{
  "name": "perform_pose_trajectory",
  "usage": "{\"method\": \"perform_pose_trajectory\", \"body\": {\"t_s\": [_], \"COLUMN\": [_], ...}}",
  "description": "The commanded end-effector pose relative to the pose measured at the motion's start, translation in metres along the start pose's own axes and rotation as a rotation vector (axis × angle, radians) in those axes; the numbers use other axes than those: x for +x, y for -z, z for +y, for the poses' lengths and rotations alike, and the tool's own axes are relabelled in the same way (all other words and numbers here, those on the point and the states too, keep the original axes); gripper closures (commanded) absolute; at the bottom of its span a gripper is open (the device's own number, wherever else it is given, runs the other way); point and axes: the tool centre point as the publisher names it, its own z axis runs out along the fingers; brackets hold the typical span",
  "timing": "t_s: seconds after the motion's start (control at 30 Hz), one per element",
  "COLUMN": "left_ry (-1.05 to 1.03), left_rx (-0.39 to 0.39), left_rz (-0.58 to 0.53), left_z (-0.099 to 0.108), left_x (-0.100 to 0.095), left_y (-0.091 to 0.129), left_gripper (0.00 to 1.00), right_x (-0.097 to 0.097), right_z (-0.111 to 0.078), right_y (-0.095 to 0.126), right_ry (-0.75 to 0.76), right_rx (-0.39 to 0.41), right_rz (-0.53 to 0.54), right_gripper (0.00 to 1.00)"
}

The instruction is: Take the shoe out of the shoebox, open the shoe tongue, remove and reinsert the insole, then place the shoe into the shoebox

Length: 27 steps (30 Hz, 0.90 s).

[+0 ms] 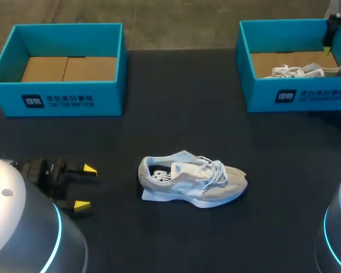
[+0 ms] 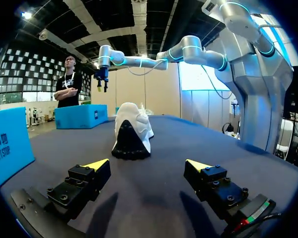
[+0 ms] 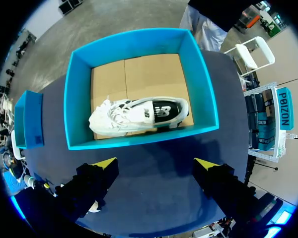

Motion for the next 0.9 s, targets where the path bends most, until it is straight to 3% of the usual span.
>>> {"method": "perform_pose_trajectory", "body": {"t_s": [0.03, 0.5, 0.9], "left_ry": [0.002, 0.012, 0.025], "left_rx": [-0.004, -0.016, -0.008], "left_rz": [-0.001, 0.005, 0.005], "left_z": [-0.005, -0.015, -0.024], "left_x": [0.000, -0.004, -0.020], "left_y": [-0.003, -0.028, -0.057], "left_gripper": [0.00, 0.00, 0.00], "right_x": [0.000, 0.000, 0.000], "right_z": [0.000, 0.000, 0.000], "right_y": [0.000, 0.000, 0.000], "right_ry": [-0.001, -0.001, -0.001], "right_rx": [-0.001, -0.001, -0.001], "right_rz": [-0.001, -0.001, -0.001], "right_gripper": [0.00, 0.00, 0.00]}}
